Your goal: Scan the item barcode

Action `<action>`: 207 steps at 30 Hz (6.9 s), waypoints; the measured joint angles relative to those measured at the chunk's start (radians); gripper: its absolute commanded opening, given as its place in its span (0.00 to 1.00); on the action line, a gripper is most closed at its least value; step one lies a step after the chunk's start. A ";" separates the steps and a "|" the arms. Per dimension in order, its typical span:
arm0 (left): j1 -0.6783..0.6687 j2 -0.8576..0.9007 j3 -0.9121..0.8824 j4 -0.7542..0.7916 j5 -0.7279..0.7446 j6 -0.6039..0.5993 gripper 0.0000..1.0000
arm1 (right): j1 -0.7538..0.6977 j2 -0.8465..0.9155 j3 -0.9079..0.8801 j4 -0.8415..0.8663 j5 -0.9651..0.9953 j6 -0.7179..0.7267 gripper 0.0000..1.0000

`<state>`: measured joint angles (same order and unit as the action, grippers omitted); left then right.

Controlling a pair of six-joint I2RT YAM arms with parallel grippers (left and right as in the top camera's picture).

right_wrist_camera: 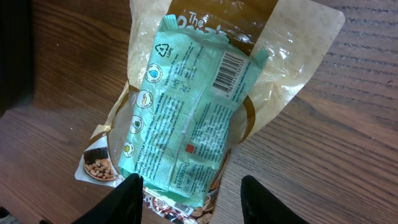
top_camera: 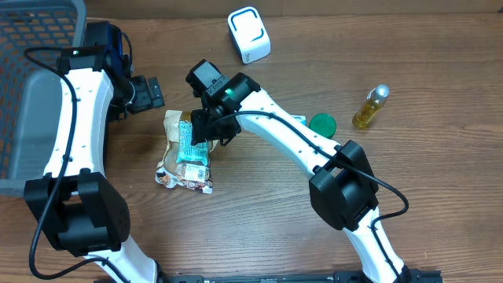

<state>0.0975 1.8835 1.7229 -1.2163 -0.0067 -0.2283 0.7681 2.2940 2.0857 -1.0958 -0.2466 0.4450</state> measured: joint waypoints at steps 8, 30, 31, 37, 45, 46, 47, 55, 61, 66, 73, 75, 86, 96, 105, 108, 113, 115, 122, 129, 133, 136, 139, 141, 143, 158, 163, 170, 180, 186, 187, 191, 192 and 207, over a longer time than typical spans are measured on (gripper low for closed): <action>0.000 0.000 0.000 0.000 0.000 0.000 1.00 | 0.000 0.000 0.000 0.005 0.000 0.000 0.47; 0.000 0.000 0.000 0.000 0.000 0.000 1.00 | 0.000 0.002 -0.200 0.221 0.031 0.042 0.47; 0.000 0.000 0.000 0.000 0.000 0.000 1.00 | 0.000 0.002 -0.220 0.246 0.031 0.045 0.47; 0.000 0.000 0.000 0.000 0.000 0.000 1.00 | -0.003 0.002 -0.293 0.356 -0.043 0.055 0.40; 0.000 0.000 0.000 0.000 0.000 0.000 0.99 | -0.014 0.002 -0.294 0.355 -0.106 0.056 0.38; 0.000 0.000 0.000 0.000 0.000 0.000 0.99 | -0.022 0.002 -0.294 0.357 -0.126 0.057 0.38; 0.000 0.000 0.000 0.000 0.000 0.000 1.00 | -0.028 0.002 -0.294 0.361 -0.139 0.056 0.39; 0.000 0.000 0.000 0.000 0.000 0.000 1.00 | -0.079 -0.002 -0.294 0.381 -0.201 0.078 0.43; 0.000 0.000 0.000 0.000 0.000 0.000 1.00 | -0.061 -0.002 -0.294 0.375 -0.201 0.097 0.52; 0.000 0.000 0.000 0.000 0.000 0.000 0.99 | -0.026 -0.002 -0.294 0.380 -0.164 0.149 0.52; 0.000 0.000 0.000 0.000 0.000 0.000 1.00 | -0.006 -0.002 -0.295 0.397 -0.157 0.174 0.15; 0.000 0.000 0.000 0.000 0.000 0.000 1.00 | -0.007 -0.002 -0.295 0.405 -0.154 0.174 0.10; 0.000 0.000 0.000 0.000 0.000 0.000 0.99 | -0.076 -0.002 -0.295 0.411 -0.230 0.180 0.04; 0.000 0.000 0.000 0.000 0.000 0.000 1.00 | -0.105 -0.002 -0.296 0.342 -0.278 0.181 0.44; 0.000 0.000 0.000 0.000 0.000 0.000 0.99 | -0.071 -0.002 -0.296 0.175 -0.381 0.218 0.49; 0.000 0.000 0.000 0.000 0.000 0.000 0.99 | -0.072 -0.002 -0.296 0.184 -0.437 0.242 0.49; 0.000 0.000 0.000 0.000 0.000 0.000 0.99 | -0.073 -0.002 -0.297 0.239 -0.513 0.317 0.49; 0.000 0.000 0.000 0.000 0.000 0.000 1.00 | -0.073 -0.002 -0.297 0.241 -0.525 0.376 0.48; 0.000 0.000 0.000 0.000 0.000 0.000 0.99 | -0.067 -0.002 -0.297 0.244 -0.513 0.608 0.57; 0.000 0.000 0.000 0.000 0.000 0.000 0.99 | -0.017 -0.002 -0.297 0.254 -0.402 0.796 0.63; 0.000 0.000 0.000 0.000 0.000 0.000 1.00 | 0.022 -0.002 -0.297 0.299 -0.334 0.871 0.63; 0.000 0.000 0.000 0.000 0.000 0.000 0.99 | 0.040 -0.002 -0.297 0.348 -0.304 0.901 0.62; 0.000 0.000 0.000 0.000 0.000 0.000 0.99 | 0.043 -0.002 -0.297 0.381 -0.287 0.919 0.61; 0.000 0.000 0.000 0.000 0.000 0.000 0.99 | 0.043 -0.002 -0.297 0.388 -0.277 0.924 0.57; 0.000 0.000 0.000 0.000 0.000 0.000 1.00 | 0.043 -0.002 -0.297 0.389 -0.266 0.929 0.55; 0.000 0.000 0.000 0.000 0.000 0.000 0.99 | 0.043 -0.002 -0.297 0.387 -0.216 0.943 0.23; 0.000 0.000 0.000 0.000 0.000 0.000 0.99 | 0.043 -0.002 -0.297 0.373 -0.215 0.933 0.08; 0.000 0.000 0.000 0.000 0.000 0.000 1.00 | 0.039 -0.002 -0.297 0.365 -0.214 0.756 0.04; 0.000 0.000 0.000 0.000 0.000 0.000 1.00 | -0.010 -0.002 -0.297 0.326 -0.278 0.469 0.04; 0.000 0.000 0.000 0.000 0.000 0.000 1.00 | -0.098 -0.003 -0.297 0.317 -0.335 0.344 0.04; 0.000 0.000 0.000 0.000 0.000 0.000 1.00 | -0.111 -0.004 -0.297 0.317 -0.341 0.331 0.04; 0.000 0.000 0.000 0.000 0.000 0.000 1.00 | -0.171 -0.024 -0.299 0.299 -0.354 0.270 0.04; 0.000 0.000 0.000 0.000 0.000 0.000 0.99 | -0.183 -0.032 -0.299 0.290 -0.356 0.255 0.04; 0.000 0.000 0.000 0.000 0.000 0.000 1.00 | -0.146 -0.083 -0.299 0.219 -0.528 0.394 0.64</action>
<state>0.0975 1.8835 1.7229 -1.2160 -0.0067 -0.2283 0.6220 2.2112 1.7866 -0.8768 -0.7750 0.8394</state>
